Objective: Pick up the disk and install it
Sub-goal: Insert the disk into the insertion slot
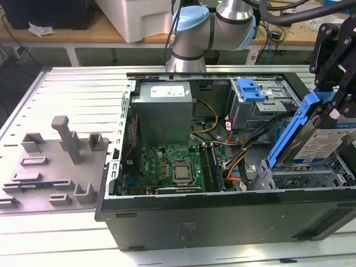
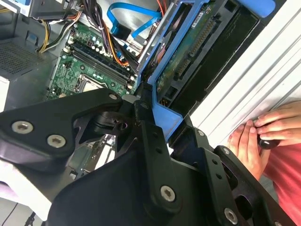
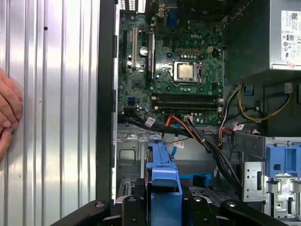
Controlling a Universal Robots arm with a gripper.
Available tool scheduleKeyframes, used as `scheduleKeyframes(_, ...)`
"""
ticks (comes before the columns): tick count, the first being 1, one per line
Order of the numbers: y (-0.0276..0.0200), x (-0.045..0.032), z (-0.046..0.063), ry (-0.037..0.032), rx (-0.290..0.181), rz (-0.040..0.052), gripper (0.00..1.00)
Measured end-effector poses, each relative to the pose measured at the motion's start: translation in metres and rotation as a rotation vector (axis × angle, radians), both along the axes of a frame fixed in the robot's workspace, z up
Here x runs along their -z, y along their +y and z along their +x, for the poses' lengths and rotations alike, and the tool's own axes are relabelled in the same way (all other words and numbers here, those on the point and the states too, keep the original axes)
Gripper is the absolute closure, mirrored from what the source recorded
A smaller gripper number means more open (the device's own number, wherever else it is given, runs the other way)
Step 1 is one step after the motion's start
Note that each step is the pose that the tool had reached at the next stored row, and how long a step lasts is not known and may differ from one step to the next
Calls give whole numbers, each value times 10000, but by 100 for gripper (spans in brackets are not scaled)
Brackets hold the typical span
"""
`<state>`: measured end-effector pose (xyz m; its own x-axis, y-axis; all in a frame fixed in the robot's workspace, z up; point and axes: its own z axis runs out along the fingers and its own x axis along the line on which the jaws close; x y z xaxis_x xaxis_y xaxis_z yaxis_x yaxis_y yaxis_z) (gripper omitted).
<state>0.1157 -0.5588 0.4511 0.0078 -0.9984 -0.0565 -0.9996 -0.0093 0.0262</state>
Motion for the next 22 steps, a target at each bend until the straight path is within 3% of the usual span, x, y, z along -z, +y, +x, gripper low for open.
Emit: scheduleKeyframes(22, 0, 93, 2, 0, -1, 29, 63)
